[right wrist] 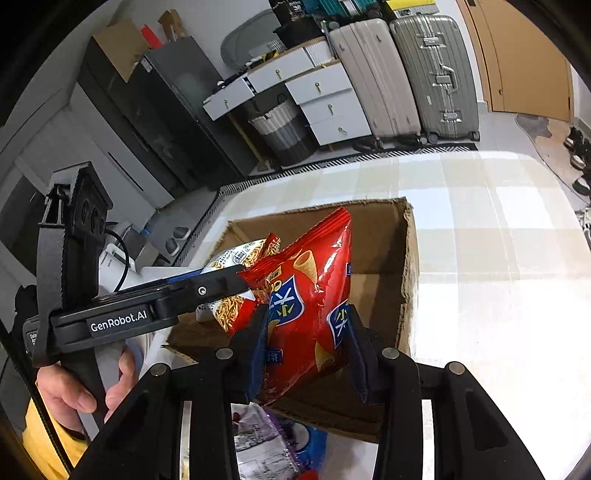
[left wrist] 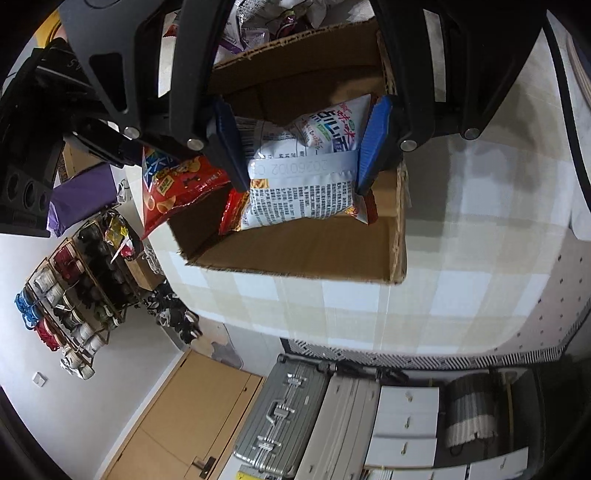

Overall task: Organize snacks
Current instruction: 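Open both grippers to drop the bags into the cardboard box, then withdraw both grippers from the box back toward the snack pile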

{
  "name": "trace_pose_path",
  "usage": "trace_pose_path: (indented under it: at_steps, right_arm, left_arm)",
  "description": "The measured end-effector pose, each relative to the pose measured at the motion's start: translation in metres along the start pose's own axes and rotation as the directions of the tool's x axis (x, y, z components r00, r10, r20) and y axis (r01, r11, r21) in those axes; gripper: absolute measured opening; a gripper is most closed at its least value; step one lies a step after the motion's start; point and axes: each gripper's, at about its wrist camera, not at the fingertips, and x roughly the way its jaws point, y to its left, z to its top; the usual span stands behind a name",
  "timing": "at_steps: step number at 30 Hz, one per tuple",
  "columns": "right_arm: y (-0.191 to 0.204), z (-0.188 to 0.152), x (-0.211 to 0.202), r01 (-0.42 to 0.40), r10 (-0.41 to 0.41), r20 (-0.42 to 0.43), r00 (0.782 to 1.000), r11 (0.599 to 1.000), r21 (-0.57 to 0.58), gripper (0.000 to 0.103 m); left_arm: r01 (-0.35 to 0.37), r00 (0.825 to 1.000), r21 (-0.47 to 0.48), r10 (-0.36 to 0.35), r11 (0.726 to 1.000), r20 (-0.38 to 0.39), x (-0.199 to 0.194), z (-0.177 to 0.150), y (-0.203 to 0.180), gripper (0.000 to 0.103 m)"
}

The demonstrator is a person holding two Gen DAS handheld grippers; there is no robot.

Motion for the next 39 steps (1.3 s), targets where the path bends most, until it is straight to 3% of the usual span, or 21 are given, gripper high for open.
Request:
trace_pose_path:
  at_steps: [13,20,35,39]
  right_arm:
    - [0.003,0.001,0.003,0.051,-0.051,0.004,0.999,0.999,-0.013,0.039]
    - [0.004,0.005,0.007,0.058,-0.058,-0.012,0.998,0.998,0.004,0.045]
    - [0.003,0.008,0.002,0.054,-0.054,0.020,0.998,0.999,0.005,0.046]
    - [0.005,0.010,-0.004,0.060,-0.060,0.046,0.997,0.998,0.001,0.051]
  left_arm:
    - [-0.056,0.998,0.039,0.058,0.998,-0.034,0.013,-0.005,-0.003,0.055]
    - [0.006,0.999,0.037,-0.004,0.999,-0.049,0.006,-0.010,-0.006,0.065]
    - [-0.023,0.999,0.062,0.026,0.998,-0.043,-0.004,-0.017,-0.014,0.069]
    - [-0.016,1.000,0.059,0.018,0.998,-0.026,-0.013,-0.016,-0.015,0.070]
